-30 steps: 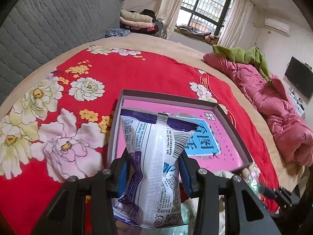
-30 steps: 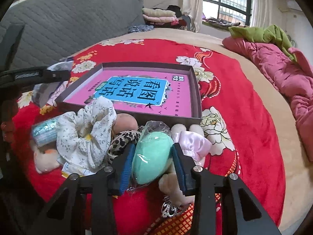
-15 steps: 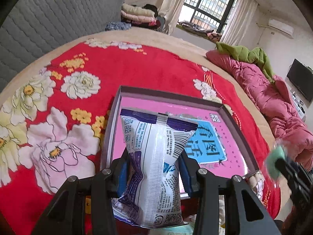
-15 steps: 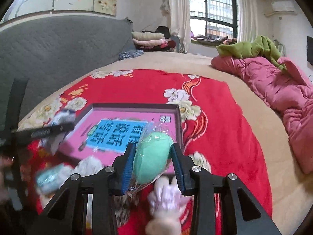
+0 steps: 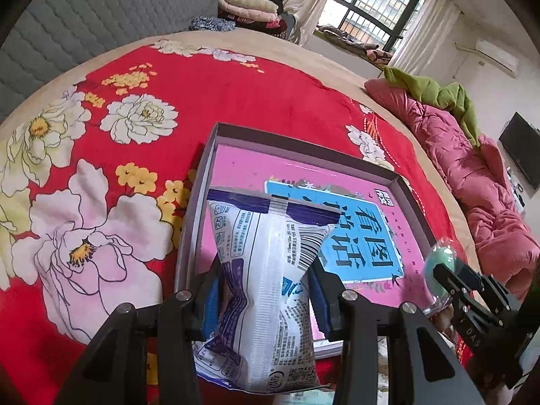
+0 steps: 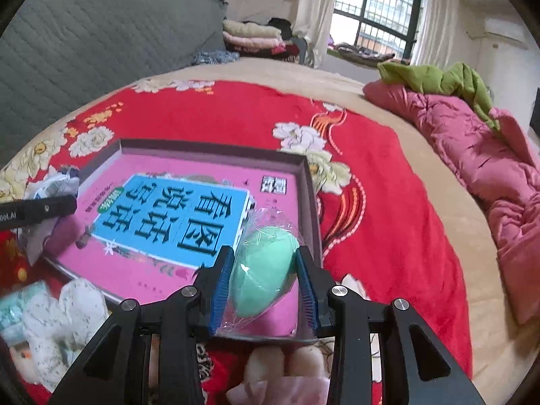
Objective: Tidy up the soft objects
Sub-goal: 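Release the snack bag into the box while the right tool drops the sponge in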
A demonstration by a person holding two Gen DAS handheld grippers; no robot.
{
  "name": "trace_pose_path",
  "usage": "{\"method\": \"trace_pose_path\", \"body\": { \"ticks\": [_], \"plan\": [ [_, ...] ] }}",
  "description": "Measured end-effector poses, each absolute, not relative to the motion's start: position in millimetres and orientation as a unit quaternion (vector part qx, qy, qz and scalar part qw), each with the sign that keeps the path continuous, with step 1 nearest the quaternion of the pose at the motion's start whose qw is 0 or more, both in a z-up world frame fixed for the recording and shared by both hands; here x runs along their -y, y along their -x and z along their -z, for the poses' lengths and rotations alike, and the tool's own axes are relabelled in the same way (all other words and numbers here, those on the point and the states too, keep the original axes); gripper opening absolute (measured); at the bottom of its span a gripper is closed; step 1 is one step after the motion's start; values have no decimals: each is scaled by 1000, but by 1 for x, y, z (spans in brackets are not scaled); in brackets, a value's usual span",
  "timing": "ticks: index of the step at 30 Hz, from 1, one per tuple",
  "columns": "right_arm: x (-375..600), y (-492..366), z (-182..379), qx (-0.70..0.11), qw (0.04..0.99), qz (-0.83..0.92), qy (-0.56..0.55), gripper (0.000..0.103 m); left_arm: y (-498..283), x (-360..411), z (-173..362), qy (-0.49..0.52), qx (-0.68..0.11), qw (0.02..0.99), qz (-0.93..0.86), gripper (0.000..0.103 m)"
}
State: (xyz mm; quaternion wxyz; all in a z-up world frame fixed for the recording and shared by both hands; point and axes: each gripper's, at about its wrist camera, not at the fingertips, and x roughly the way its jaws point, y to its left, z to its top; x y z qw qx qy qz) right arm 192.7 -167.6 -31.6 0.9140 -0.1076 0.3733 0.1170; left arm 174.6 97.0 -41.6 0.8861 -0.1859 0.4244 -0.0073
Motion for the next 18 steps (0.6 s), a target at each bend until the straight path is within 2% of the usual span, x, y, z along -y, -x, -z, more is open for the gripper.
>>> {"method": "trace_pose_path", "body": {
  "ticks": [11,18],
  "plan": [
    [180,-186,33,-388,911,-119,76,41,-179,-100,51,190,-438,879,12,46],
    [187,-172,16,-365,921,-125,56,51,-179,-101,44,196,-420,885,50,51]
  ]
}}
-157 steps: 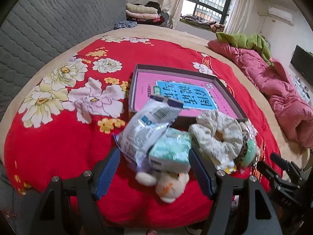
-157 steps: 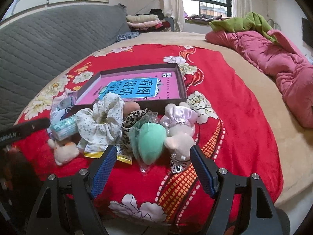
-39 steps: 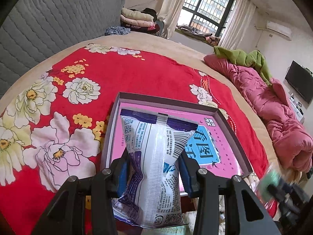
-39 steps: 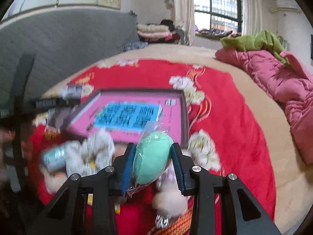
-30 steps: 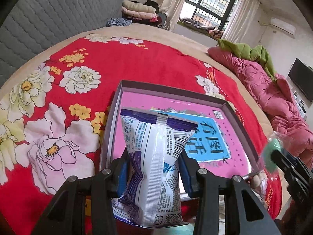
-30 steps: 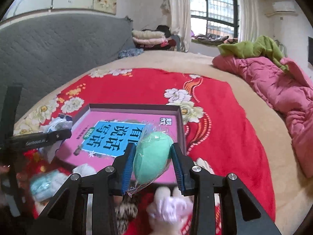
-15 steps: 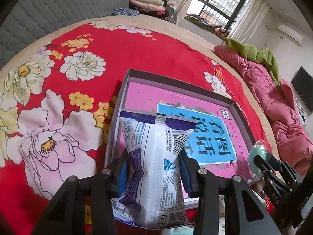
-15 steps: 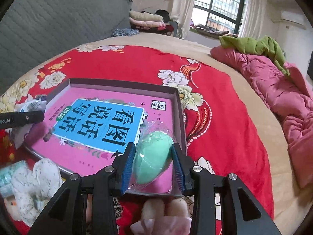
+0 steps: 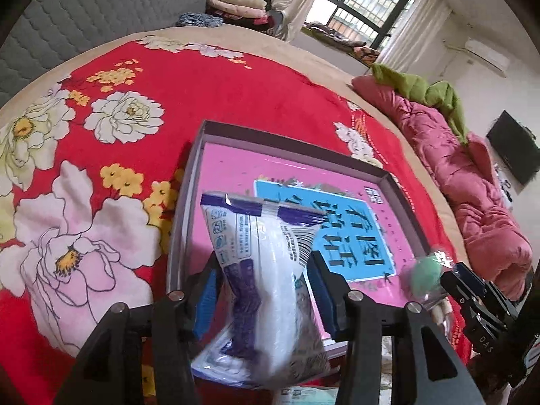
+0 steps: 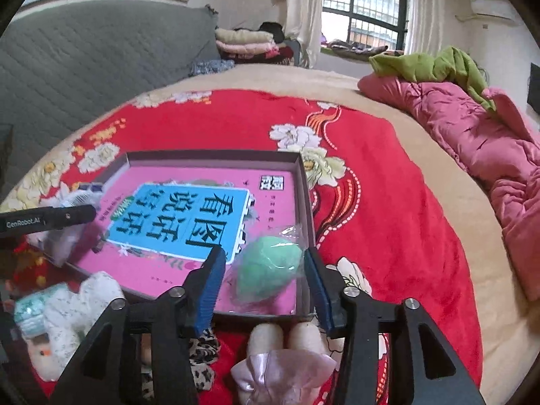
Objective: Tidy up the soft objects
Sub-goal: 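Release the snack bag into the box while the right tool drops the sponge in, then move the left tool to the purple-bow bunny while the right tool approaches the pink-hat plush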
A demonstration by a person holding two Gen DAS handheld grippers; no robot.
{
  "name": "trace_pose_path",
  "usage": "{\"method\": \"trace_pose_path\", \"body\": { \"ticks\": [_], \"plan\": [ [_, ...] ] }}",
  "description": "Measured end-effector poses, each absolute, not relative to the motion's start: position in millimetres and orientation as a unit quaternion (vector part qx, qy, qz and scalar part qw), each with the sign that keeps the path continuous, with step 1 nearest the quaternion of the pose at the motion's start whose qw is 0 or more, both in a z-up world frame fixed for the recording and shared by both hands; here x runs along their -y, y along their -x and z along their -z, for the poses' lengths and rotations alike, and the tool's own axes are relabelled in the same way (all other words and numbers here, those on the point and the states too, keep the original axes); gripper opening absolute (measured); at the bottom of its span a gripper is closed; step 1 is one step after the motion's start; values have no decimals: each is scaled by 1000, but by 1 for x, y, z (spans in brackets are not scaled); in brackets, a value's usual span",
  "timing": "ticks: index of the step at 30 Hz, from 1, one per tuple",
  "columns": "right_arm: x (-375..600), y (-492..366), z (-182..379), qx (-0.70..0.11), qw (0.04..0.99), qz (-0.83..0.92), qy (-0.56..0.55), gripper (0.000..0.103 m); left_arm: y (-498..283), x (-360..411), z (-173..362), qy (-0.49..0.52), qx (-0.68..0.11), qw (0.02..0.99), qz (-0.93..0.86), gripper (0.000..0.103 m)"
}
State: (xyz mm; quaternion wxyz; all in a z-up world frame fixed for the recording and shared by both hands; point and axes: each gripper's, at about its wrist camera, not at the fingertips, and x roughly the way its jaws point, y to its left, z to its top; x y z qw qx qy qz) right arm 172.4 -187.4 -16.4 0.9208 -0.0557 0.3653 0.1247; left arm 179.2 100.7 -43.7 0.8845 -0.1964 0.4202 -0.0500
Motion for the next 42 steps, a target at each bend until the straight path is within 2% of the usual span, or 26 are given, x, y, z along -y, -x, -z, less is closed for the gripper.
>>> {"method": "trace_pose_path", "body": {
  "ticks": [9,14,25,42],
  "plan": [
    [193,-159,8,-363,923,-121,49,52,-177,-110,41,216,-414,883,53,51],
    [201,-153,7,-360,925,-110,50,56,-170,-108,33,197,-402,893,45,51],
    [210,-146,6,-362,926,-99,45,58,-138,-113,14,154,-371,916,11,51],
    [228,-121,-15,-332,939,-90,33,64,-102,-106,-2,130,-368,921,-10,51]
  ]
}}
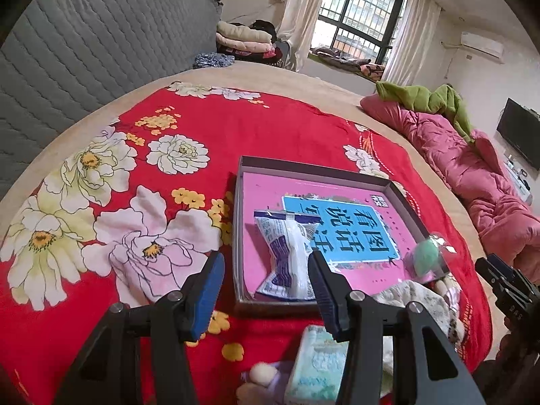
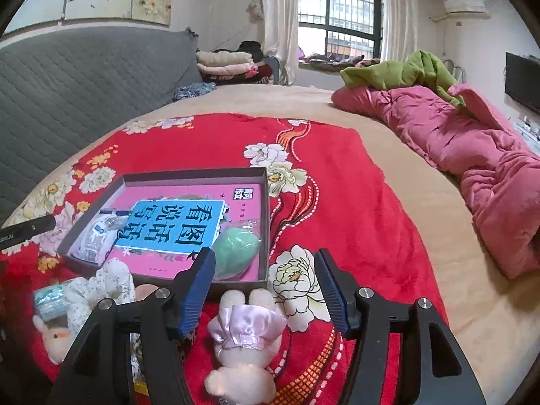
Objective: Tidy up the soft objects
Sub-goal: 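Move the left tool to the purple-bow bunny while the right tool approaches the pink-hat plush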
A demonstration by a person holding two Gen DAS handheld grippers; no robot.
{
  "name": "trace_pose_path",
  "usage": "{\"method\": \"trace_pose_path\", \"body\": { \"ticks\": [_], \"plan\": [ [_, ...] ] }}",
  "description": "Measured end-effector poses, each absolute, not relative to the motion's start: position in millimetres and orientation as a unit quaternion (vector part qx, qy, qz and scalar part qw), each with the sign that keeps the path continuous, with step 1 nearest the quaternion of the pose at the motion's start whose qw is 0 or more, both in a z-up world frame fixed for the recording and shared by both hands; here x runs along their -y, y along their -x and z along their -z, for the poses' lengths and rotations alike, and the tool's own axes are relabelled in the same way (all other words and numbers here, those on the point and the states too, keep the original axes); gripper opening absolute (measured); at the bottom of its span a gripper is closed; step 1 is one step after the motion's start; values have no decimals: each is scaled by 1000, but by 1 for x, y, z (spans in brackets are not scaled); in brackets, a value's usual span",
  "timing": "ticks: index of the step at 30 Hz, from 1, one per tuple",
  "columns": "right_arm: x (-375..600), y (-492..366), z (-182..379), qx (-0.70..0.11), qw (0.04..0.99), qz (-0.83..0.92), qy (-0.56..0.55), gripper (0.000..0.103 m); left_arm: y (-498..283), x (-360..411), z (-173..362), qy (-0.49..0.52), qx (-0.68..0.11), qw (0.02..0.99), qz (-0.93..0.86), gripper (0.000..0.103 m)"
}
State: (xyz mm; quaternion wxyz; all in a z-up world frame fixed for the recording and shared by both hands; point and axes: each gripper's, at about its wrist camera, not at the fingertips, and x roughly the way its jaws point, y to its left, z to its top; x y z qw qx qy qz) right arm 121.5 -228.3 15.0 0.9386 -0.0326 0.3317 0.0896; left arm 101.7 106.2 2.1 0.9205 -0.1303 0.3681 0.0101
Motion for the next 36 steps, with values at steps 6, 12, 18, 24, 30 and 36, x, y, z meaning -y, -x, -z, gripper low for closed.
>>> {"method": "trace_pose_path", "body": {
  "ticks": [6,12,18,24,30,36],
  "plan": [
    [235,-109,-24,-325,939,-108,4,65,-86,-107,-9,140,-367,919,-15,52],
    [234,-94,-28,-323,939,-115,2,66,-71,-105,-13,141,-372,917,-13,53],
    [237,-77,-29,-324,939,-118,3,66,-55,-96,-10,135,-388,912,-11,53],
    [251,-65,-24,-342,933,-113,-21,67,-41,-94,-2,132,-413,901,-18,53],
    [254,-54,-13,-366,923,-113,-26,67,-28,-89,7,144,-436,888,-10,53],
    [239,-47,-10,-369,921,-126,0,67,-22,-83,17,141,-465,874,-15,53]
  ]
}}
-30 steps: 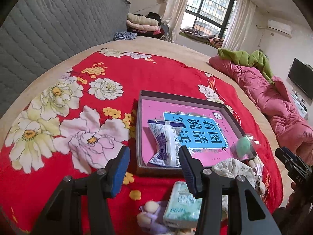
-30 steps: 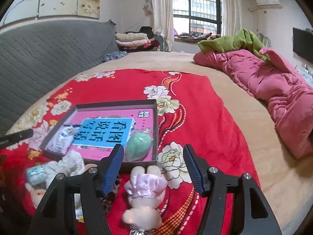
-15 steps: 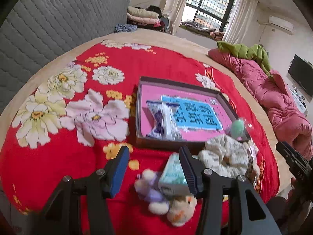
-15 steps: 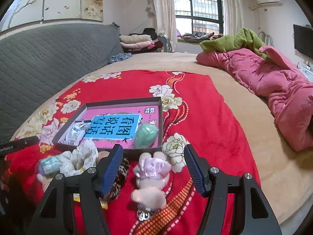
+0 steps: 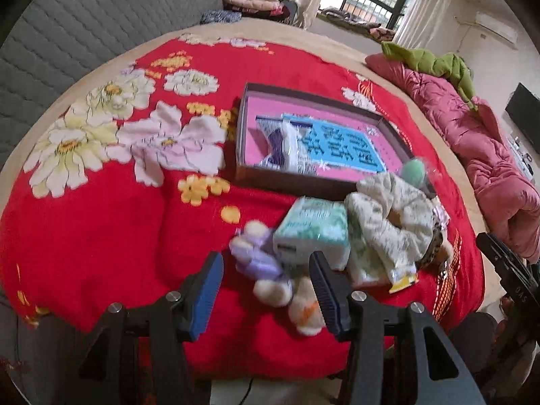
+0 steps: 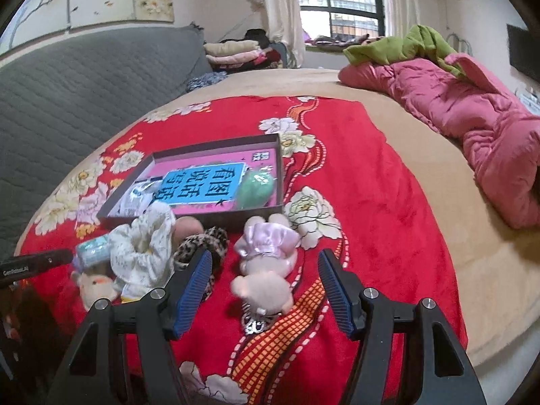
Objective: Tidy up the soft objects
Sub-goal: 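Move the left tool to the purple-bow bunny while the right tool approaches the pink-hat plush, then grasp the purple-bow bunny with the left tool while the right tool grasps the pink-hat plush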
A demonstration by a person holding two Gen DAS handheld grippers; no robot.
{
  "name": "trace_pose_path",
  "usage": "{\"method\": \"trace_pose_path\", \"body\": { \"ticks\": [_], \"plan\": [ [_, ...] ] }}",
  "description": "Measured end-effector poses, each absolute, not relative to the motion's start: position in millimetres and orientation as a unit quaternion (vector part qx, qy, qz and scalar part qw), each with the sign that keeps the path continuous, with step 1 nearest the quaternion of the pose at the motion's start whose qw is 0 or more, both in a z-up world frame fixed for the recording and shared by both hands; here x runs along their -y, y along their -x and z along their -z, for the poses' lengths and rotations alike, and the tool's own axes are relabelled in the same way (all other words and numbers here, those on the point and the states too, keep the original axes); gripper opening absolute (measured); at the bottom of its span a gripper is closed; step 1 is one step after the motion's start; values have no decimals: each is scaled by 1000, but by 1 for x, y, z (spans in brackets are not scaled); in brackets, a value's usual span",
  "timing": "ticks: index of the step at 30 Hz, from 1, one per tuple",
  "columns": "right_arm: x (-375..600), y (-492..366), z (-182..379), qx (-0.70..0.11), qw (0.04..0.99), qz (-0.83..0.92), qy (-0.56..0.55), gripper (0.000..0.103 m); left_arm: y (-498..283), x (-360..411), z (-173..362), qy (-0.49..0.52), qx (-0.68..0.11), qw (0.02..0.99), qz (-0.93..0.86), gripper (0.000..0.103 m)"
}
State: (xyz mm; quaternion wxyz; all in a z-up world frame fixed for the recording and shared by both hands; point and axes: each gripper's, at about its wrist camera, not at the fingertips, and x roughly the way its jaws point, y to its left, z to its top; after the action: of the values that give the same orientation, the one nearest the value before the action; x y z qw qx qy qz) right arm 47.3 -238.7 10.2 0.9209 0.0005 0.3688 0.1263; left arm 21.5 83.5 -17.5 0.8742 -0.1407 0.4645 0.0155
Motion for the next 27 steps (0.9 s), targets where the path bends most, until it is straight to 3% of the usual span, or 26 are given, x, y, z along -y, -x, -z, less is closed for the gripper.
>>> {"method": "trace_pose_path", "body": {
  "ticks": [27],
  "plan": [
    [225,-59,21,-401,906,-132,35,67,-39,-79,69,288,-504,813,57,53]
  ]
}}
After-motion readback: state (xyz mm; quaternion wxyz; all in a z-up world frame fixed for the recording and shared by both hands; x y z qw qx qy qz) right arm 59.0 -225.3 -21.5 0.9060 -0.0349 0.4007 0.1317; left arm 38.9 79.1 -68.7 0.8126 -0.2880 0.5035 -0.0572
